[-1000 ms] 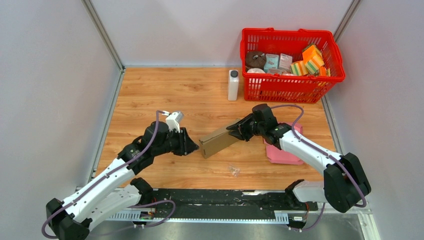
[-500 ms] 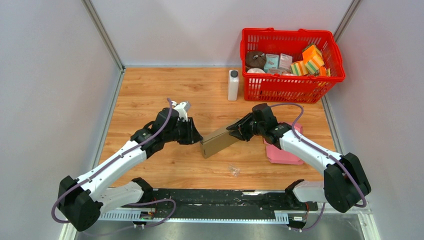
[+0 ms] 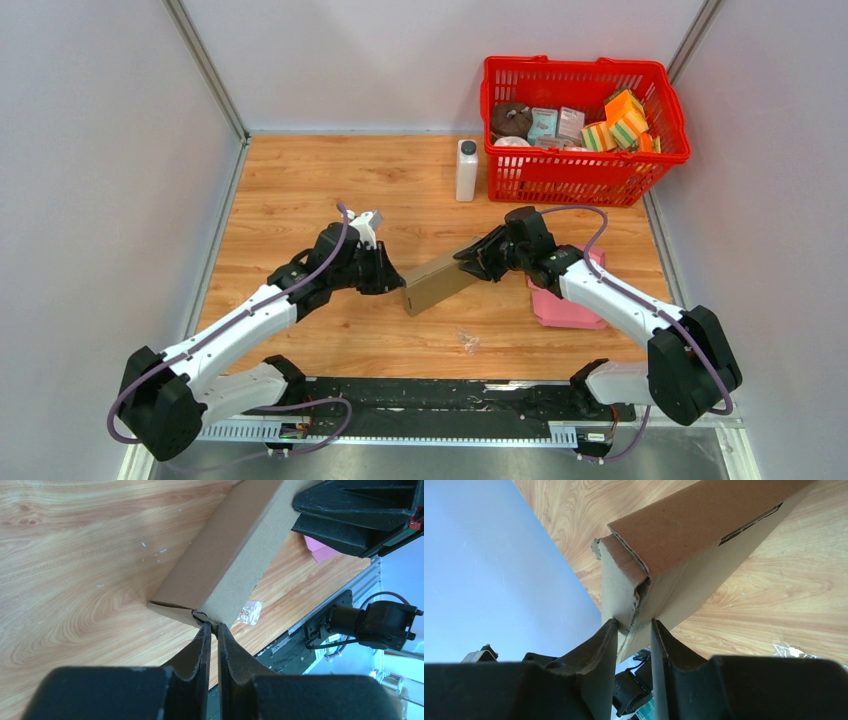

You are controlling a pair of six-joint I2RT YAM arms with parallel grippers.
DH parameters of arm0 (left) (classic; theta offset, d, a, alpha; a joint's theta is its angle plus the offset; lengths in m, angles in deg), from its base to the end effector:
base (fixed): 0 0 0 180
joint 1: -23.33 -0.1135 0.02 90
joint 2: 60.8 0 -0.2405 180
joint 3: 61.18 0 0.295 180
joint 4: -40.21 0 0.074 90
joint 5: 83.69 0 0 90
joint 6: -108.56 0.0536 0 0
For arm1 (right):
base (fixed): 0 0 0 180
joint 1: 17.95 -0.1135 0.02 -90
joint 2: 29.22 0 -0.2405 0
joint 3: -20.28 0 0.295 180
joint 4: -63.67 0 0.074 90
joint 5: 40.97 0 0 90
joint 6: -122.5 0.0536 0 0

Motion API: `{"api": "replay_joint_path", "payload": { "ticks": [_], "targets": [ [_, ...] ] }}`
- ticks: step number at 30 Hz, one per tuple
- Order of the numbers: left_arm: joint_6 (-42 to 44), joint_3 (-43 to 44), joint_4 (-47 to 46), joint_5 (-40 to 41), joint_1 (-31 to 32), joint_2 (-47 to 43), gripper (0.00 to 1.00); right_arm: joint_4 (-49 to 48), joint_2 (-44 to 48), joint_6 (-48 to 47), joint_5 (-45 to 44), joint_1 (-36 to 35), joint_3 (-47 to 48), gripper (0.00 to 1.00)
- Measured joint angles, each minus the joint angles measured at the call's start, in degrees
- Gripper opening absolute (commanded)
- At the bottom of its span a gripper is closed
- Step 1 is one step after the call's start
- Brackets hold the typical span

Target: Fold the paper box

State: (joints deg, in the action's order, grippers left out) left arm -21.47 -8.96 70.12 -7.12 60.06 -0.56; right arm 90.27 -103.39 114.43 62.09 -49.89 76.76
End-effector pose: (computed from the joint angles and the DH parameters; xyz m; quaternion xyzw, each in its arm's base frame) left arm 0.2268 -0.1847 0.2036 0.0256 0.8935 -0.3530 0.2765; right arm 0.2701 0.1826 0.1671 0.3468 0.8484 0.3806 0.1227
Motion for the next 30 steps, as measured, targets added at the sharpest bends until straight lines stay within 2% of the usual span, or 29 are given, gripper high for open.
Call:
{"api": "replay_joint_path", "payload": {
  "ticks": [3, 5, 7, 12, 15, 20, 24, 28, 30],
  "targets": [
    [0.8, -0.2, 1.4, 0.0, 0.0, -1.1, 0.43, -0.2, 0.0, -0.4, 0.2, 0.0, 0.0, 0.35],
    [1.7, 0.4, 4.6, 0.1, 0.0, -2.0, 0.48, -0.2, 0.0, -0.9, 0.3, 0.0, 0.0, 0.39],
    [2.1, 1.5, 7.9, 0.2, 0.0, -3.5, 0.47, -0.3, 0.0, -1.7, 0.4, 0.0, -0.1, 0.43],
    [2.4, 8.1, 11.5, 0.0, -1.4, -4.8, 0.38, -1.2, 0.1, -3.1, 0.4, 0.2, -0.9, 0.46],
    [2.4, 10.3, 10.5, -1.0, -1.7, -2.5, 0.29, -1.9, 0.3, -3.6, 0.5, 0.3, -1.4, 0.39],
    [2.4, 9.3, 9.1, -2.1, -1.9, 2.9, 0.21, -2.5, 0.4, -4.0, 0.8, 0.3, -1.4, 0.31],
    [1.1, 5.3, 6.8, -3.3, -1.1, 4.9, 0.15, -2.7, 0.6, -5.3, 1.2, 0.4, -1.4, 0.15],
    [0.9, 5.3, 5.7, -2.8, 1.8, 5.1, 0.16, -2.8, 1.5, -7.8, 1.2, 1.2, -1.6, 0.07],
    [0.9, 5.1, 5.7, -2.3, 2.6, 4.7, 0.24, -2.6, 2.2, -9.4, 1.5, 1.6, -1.8, 0.07]
  ]
}}
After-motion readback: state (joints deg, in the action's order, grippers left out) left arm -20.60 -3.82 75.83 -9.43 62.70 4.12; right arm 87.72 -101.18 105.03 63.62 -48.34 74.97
